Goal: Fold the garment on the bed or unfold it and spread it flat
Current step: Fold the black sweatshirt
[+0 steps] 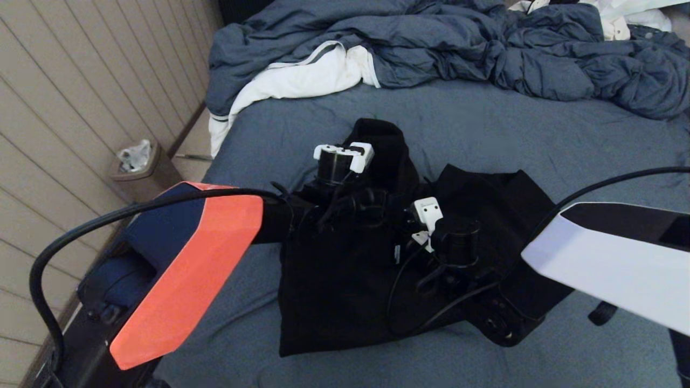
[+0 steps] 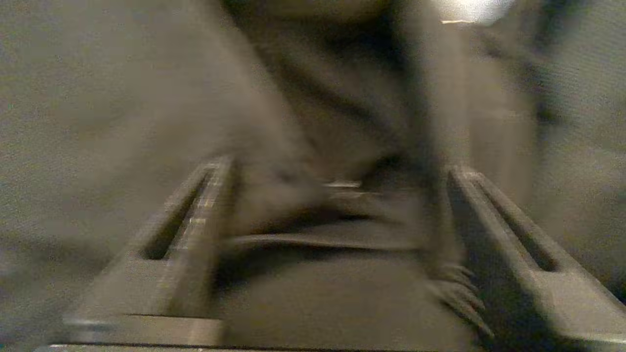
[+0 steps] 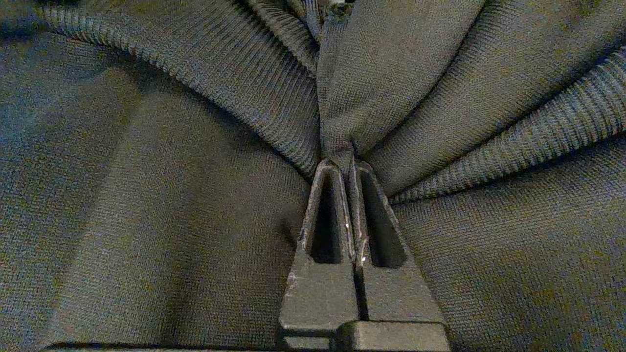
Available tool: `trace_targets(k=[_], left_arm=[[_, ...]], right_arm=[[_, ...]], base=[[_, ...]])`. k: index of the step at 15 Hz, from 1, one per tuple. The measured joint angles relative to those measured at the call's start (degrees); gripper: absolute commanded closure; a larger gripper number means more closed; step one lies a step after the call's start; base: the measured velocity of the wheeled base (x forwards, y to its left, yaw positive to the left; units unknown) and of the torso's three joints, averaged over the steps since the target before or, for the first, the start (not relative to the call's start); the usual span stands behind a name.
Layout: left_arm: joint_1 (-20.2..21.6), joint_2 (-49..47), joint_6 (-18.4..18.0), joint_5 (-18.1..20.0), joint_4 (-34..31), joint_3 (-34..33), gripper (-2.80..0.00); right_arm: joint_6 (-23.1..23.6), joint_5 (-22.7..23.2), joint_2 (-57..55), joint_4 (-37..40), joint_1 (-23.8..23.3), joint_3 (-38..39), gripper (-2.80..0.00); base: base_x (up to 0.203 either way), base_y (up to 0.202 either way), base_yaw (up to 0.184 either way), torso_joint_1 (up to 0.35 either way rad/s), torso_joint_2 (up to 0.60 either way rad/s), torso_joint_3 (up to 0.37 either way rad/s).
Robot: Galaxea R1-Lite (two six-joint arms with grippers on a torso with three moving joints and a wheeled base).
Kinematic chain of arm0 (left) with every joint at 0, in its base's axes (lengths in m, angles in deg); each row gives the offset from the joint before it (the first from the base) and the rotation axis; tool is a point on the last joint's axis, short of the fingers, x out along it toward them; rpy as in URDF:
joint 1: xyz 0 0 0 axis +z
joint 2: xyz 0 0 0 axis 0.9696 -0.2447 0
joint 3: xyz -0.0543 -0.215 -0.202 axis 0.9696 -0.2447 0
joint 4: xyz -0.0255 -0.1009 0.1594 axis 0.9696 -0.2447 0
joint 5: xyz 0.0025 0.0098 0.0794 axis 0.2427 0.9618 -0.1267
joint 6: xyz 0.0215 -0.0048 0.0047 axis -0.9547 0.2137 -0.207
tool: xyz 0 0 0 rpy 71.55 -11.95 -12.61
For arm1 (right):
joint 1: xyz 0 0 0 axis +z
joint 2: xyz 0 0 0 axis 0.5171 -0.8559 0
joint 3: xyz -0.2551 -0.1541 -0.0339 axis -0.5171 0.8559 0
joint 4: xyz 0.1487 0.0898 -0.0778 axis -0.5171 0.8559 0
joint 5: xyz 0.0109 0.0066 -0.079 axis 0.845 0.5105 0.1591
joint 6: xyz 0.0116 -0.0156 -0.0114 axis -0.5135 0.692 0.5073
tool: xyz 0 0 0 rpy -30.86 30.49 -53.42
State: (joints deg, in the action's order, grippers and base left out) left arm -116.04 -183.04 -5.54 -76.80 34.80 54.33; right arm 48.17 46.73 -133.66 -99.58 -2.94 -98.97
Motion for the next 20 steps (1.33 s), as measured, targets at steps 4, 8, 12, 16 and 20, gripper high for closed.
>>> trace_targets(k=[4,8,12,16,20], left_arm=[[-0.12,-0.73,-0.69,-0.43,0.77,0.04,0.0],[0.08,-0.53,-0.73,-1.01,2.62,0.01,0.0],[0.07,1.49,-0.59,-6.0,3.78,-1.29,0.0],[-0.11,6.62,-0.4,-7.8,5.19,-9.5,0.0],[-1.64,15.11,-0.51,-8.05,10.62,-26.24,0.0]], right_arm=[[0.0,0.12,-0.07,0.05,-0.09,-0.08,0.0],[0.0,0.06,-0.07,0.05,-0.09,-0.16,0.0],[0.02,0.03,0.01,0.13,-0.54,-0.54,0.0],[0.12,0.28,0.06,0.17,-1.94,-1.21,0.0],[0.15,0.31,0.1,0.24,-2.57,-1.49,0.0]], base=[[0.0,0.0,0.0,0.0,0.0,0.0],[0.0,0.0,0.0,0.0,0.0,0.0],[0.0,0.0,0.0,0.0,0.0,0.0],[0.0,0.0,0.0,0.0,0.0,0.0],[0.0,0.0,0.0,0.0,0.0,0.0]])
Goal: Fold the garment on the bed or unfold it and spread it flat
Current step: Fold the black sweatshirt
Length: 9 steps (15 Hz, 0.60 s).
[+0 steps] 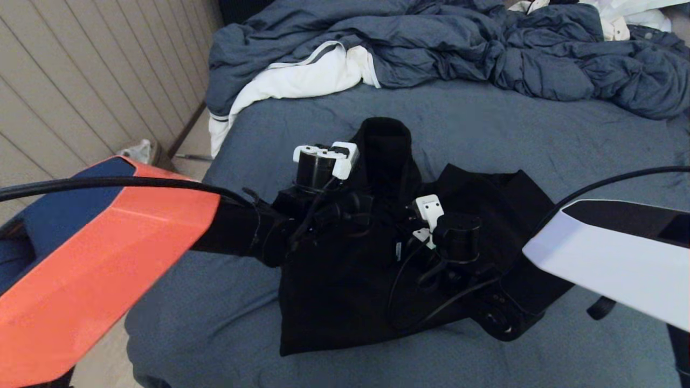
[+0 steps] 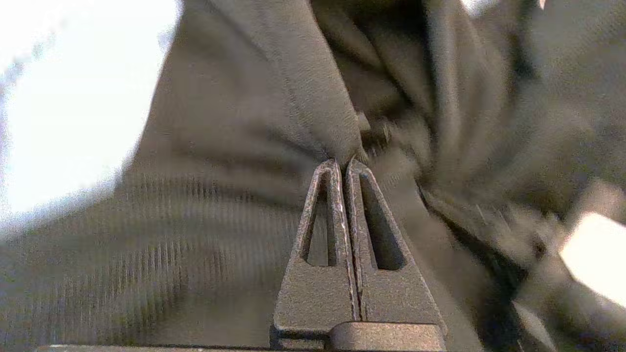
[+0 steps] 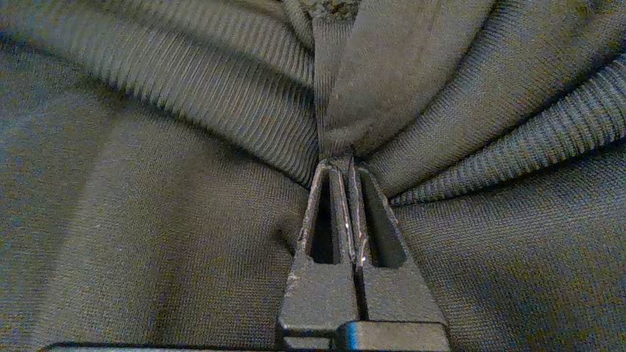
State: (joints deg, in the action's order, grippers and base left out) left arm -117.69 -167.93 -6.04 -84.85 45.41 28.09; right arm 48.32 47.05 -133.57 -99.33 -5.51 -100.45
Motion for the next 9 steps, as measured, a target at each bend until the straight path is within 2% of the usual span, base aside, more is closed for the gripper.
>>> trace_targets(k=[3,7,9], left_arm=[[-1.55,4.9,-0.06,-0.91,5.85,-10.06,0.0],[-2.54,8.23,0.11,-2.7,10.61,-18.52,0.0],[-2.99,8.64,0.22,-2.94,11.9,-19.81,0.0]], right_arm=[[0.0,-0.09,-0.21,-0.02,-0.2,-0.16,0.0],[0.0,0.11,-0.5,0.11,-1.08,-0.62,0.0],[0.0,0.16,-0.65,0.0,-1.29,-0.68,0.0]], base=[[0.0,0.0,0.0,0.0,0.0,0.0],[0.0,0.0,0.0,0.0,0.0,0.0],[0.0,0.0,0.0,0.0,0.0,0.0]])
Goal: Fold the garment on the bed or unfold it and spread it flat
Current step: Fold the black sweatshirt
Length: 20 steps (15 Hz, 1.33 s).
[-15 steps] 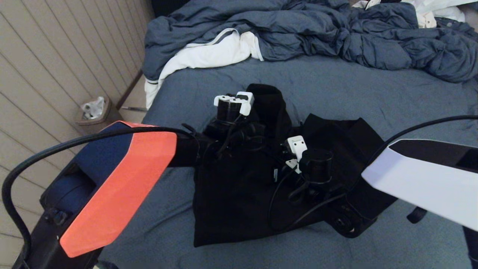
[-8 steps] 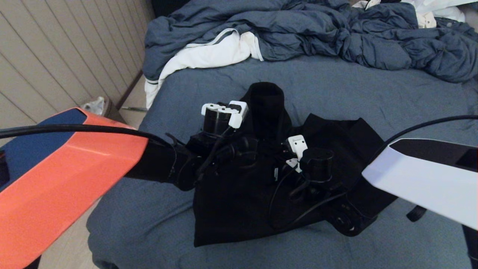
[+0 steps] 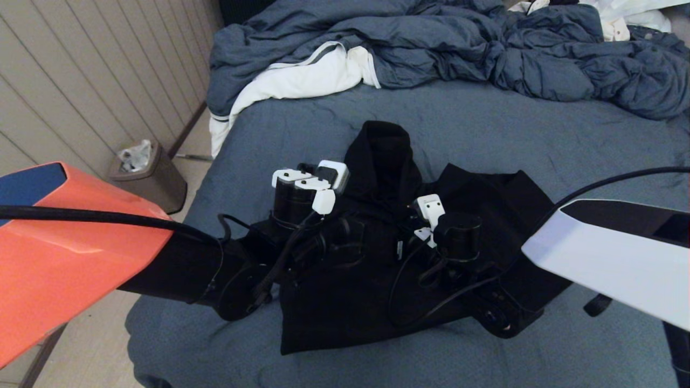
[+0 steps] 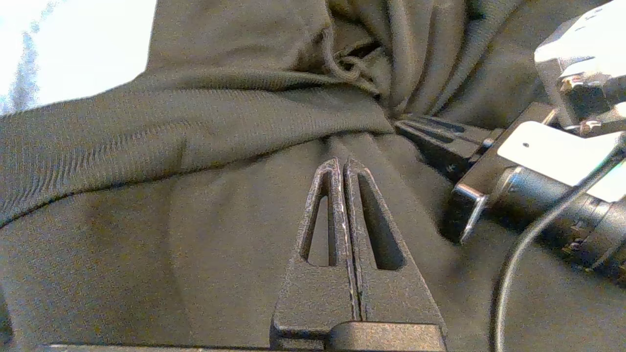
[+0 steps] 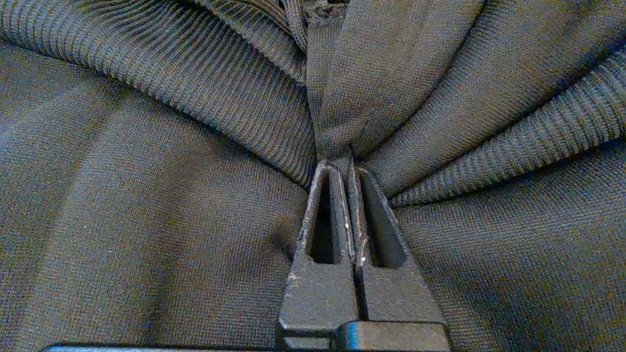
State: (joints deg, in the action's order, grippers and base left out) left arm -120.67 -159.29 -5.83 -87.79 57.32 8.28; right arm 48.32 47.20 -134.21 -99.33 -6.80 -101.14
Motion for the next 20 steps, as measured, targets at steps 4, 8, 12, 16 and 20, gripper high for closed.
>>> trace_targets(k=[4,8,12,16,20], left_arm=[[0.18,-2.32,0.07,-0.11,-1.99,8.66,0.0],[1.09,-9.46,0.03,-0.39,-7.47,22.46,-2.8],[2.25,-15.91,0.2,-0.72,-12.29,33.0,-2.8],[2.91,-21.42,0.09,-2.58,-13.03,41.94,-2.8],[3.47,-25.54,-0.57,-2.94,-14.06,45.07,-2.8]], right_arm=[[0.01,-0.05,-0.13,-0.08,0.0,0.16,0.0],[0.0,-0.09,-0.17,-0.07,0.06,0.33,0.0],[-0.04,-0.09,-0.4,-0.13,0.09,0.38,0.0],[-0.09,-0.11,-0.62,-0.3,0.13,0.64,0.0],[-0.02,-0.3,-0.68,-2.22,1.21,2.39,0.0]], base=[[0.0,0.0,0.0,0.0,0.0,0.0],[0.0,0.0,0.0,0.0,0.0,0.0],[0.0,0.0,0.0,0.0,0.0,0.0],[0.0,0.0,0.0,0.0,0.0,0.0],[0.0,0.0,0.0,0.0,0.0,0.0]])
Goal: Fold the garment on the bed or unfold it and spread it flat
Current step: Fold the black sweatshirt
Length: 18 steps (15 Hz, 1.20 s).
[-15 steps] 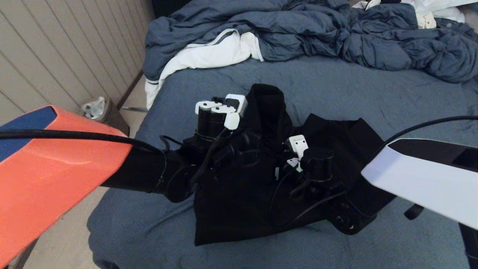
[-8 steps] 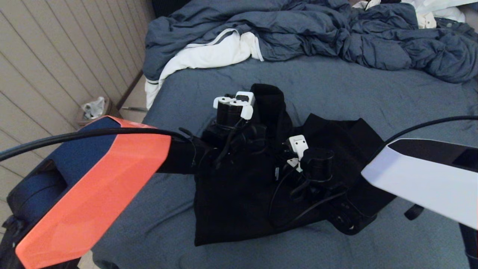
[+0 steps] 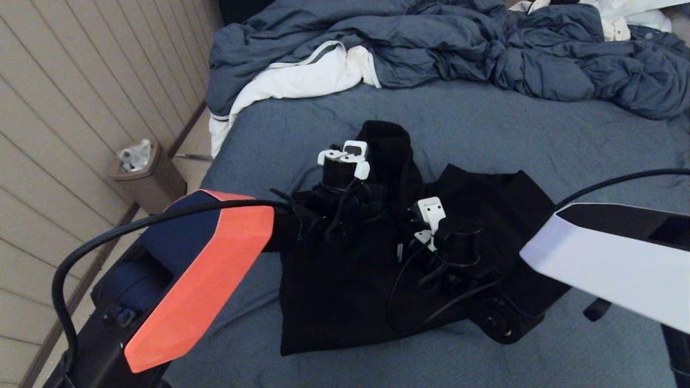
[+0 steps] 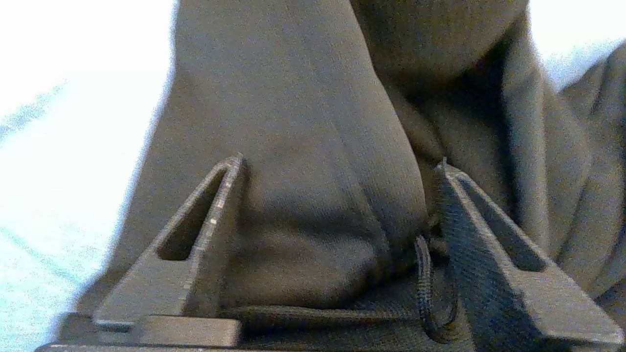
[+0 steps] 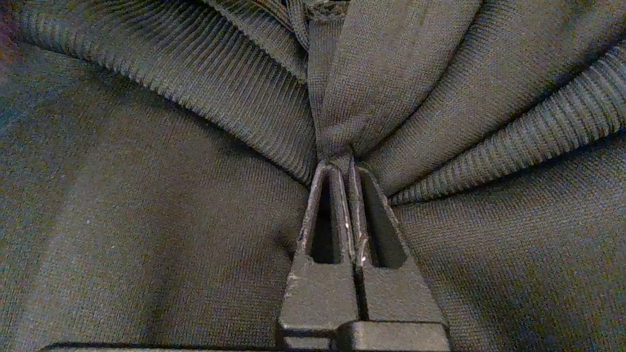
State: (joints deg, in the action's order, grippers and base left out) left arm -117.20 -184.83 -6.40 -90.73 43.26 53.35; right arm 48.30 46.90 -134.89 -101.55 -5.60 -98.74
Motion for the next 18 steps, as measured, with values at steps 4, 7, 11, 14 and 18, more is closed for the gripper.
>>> trace_targets(k=[4,7,11,14,18], left_arm=[[1.49,-2.6,-1.11,0.31,0.2,0.32,0.0],[1.84,-3.03,-1.11,0.05,0.22,0.46,0.0],[1.82,-1.49,-0.91,-0.73,2.7,0.29,0.0],[1.47,0.09,-0.89,-4.64,4.67,-0.48,0.0],[0.32,2.21,-0.89,-6.63,8.27,-6.15,0.0]], right_arm=[[0.11,0.06,-0.06,-0.92,0.95,1.13,0.0],[0.11,0.13,-0.13,-0.92,0.97,1.17,0.0],[0.11,0.17,-0.47,-0.92,0.91,1.08,0.0],[0.11,0.24,-1.14,-0.89,0.58,0.45,0.0],[0.16,0.24,-1.51,-0.84,0.32,0.01,0.0]], base=[[0.0,0.0,0.0,0.0,0.0,0.0],[0.0,0.0,0.0,0.0,0.0,0.0],[0.0,0.0,0.0,0.0,0.0,0.0],[0.0,0.0,0.0,0.0,0.0,0.0],[0.0,0.0,0.0,0.0,0.0,0.0]])
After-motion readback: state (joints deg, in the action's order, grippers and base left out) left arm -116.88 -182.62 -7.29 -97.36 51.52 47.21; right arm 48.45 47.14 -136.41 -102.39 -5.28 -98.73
